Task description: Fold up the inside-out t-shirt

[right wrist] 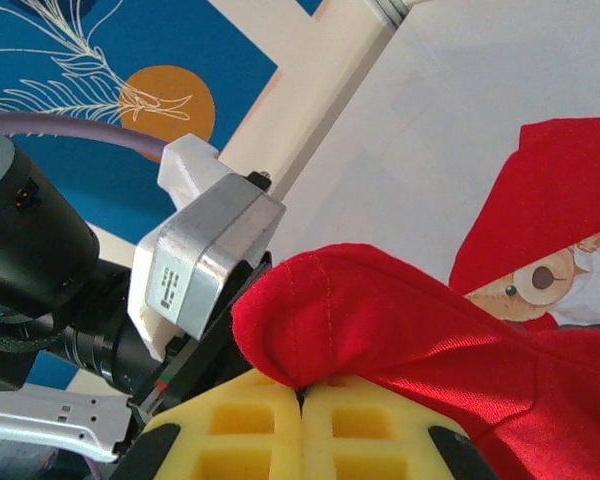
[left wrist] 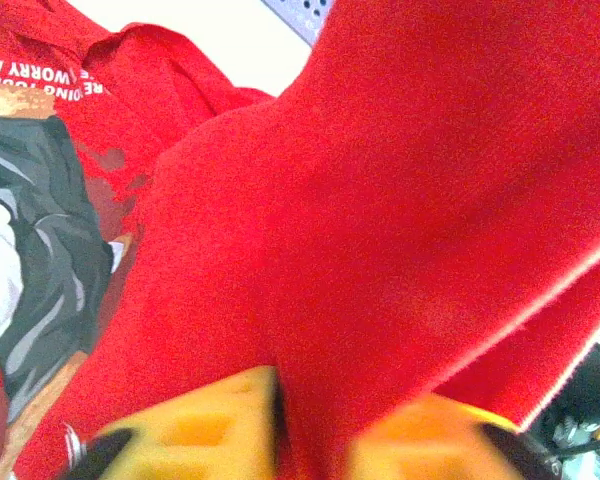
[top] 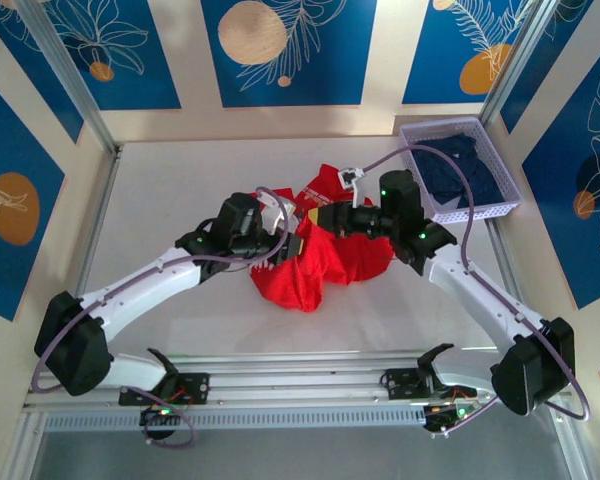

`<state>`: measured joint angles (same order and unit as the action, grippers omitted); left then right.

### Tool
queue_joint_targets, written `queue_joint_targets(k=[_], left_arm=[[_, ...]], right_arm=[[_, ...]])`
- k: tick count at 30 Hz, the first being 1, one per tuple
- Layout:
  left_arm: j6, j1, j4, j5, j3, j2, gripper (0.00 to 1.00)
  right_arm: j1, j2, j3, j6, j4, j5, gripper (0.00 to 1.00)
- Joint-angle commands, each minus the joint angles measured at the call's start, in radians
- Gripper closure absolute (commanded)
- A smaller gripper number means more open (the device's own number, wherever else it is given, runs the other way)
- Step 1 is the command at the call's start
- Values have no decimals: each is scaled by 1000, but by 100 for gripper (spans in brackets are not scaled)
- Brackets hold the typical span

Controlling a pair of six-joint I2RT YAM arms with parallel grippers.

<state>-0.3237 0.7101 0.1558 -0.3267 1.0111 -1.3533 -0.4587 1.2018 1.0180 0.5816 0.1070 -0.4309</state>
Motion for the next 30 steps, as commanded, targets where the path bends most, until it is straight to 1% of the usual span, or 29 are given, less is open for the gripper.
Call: queue_joint_targets(k=[1, 3, 5, 7, 9, 13, 16, 18, 19, 22, 24, 25, 27, 29, 30], left_arm=[[43, -23, -75, -82, 16, 51, 100], [44, -35, -145, -167, -18, 111, 100], [63, -38, -190, -267, -33, 169, 100], [85, -38, -223, -362, -46, 212, 100], [109, -37, -248, -433, -62, 242, 100], [197, -37, -225, -507, -73, 275, 100], [259, -46, -168, -509, -62, 273, 100], [275, -57, -143, -465, -64, 271, 100], [281, -64, -126, -410, -63, 268, 100], [274, -82, -63, -168, -55, 251, 100], [255, -94, -45, -70, -54, 234, 100], [247, -98, -38, -33, -50, 223, 99], [245, -98, -9, 14, -33, 199, 91], [244, -98, 22, 73, -11, 176, 87], [244, -98, 34, 102, -2, 167, 84]], right_arm=[[57, -1, 82, -61, 136, -108, 100], [90, 9, 111, -101, 221, -143, 100], [112, 12, 124, -132, 277, -149, 100], [133, 9, 125, -137, 293, -159, 100], [144, 10, 126, -136, 293, -174, 100], [151, 25, 141, -144, 310, -204, 100], [155, 28, 143, -146, 315, -220, 100], [158, 25, 140, -147, 312, -238, 100], [158, 21, 134, -147, 303, -254, 100], [158, 13, 106, -125, 260, -292, 100], [156, 13, 79, -94, 209, -321, 100], [154, 14, 65, -70, 170, -339, 100], [139, 22, 41, -26, 104, -362, 100], [118, 36, 31, 6, 54, -363, 100], [109, 44, 28, 17, 37, -361, 100]])
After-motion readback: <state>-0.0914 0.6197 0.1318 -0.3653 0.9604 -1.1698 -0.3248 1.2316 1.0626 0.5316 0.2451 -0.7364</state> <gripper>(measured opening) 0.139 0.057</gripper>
